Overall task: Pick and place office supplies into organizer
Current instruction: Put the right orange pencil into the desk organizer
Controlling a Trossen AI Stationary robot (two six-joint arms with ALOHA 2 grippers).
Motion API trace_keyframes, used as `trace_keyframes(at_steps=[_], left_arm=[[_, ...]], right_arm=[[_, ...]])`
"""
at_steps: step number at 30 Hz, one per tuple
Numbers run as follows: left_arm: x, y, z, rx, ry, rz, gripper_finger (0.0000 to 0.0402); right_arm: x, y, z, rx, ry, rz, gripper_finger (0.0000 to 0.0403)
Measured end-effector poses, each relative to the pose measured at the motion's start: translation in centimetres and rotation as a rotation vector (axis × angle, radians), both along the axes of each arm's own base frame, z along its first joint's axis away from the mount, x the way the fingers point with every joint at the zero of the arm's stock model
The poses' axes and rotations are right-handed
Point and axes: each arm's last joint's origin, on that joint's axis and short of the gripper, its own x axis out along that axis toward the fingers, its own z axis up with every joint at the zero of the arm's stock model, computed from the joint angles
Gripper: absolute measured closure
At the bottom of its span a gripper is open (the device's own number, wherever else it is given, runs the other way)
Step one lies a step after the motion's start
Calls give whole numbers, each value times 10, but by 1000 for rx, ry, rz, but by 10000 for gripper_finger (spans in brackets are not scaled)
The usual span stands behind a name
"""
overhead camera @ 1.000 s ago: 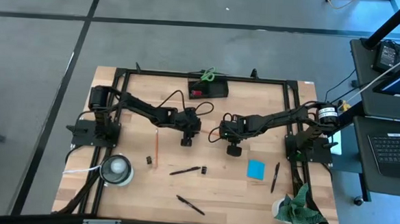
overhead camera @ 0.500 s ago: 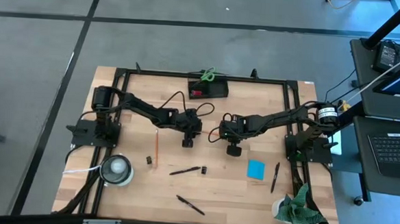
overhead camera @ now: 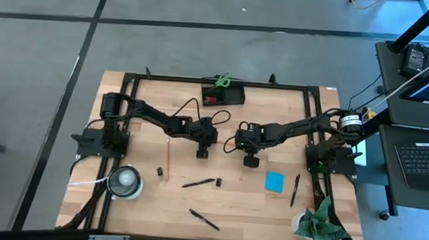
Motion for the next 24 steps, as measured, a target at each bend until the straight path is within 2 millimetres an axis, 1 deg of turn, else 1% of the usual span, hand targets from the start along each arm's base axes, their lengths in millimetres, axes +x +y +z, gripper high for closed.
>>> trace_keyframes(at_steps=[5,8,11,14,18,21,24], left_arm=[[-1,0,-1,-20,13,-4,395],[-1,-1,-1,-25,15,-4,396],[-1,-1,-1,-29,16,-2,397],[-1,-1,-1,-53,15,4,397],[-2,-1,-2,-80,20,13,398],[-2,-2,-2,-95,26,26,398],[-2,-2,-2,-116,26,26,398]], right_arm=[[0,0,0,4,-3,-6,351],[4,0,4,21,-14,-39,314],[13,0,11,23,-42,-53,269],[22,1,26,-3,-78,-76,225],[25,-1,41,-2,-83,-124,185],[19,0,57,16,-125,-181,169],[9,0,73,31,-177,-218,164]])
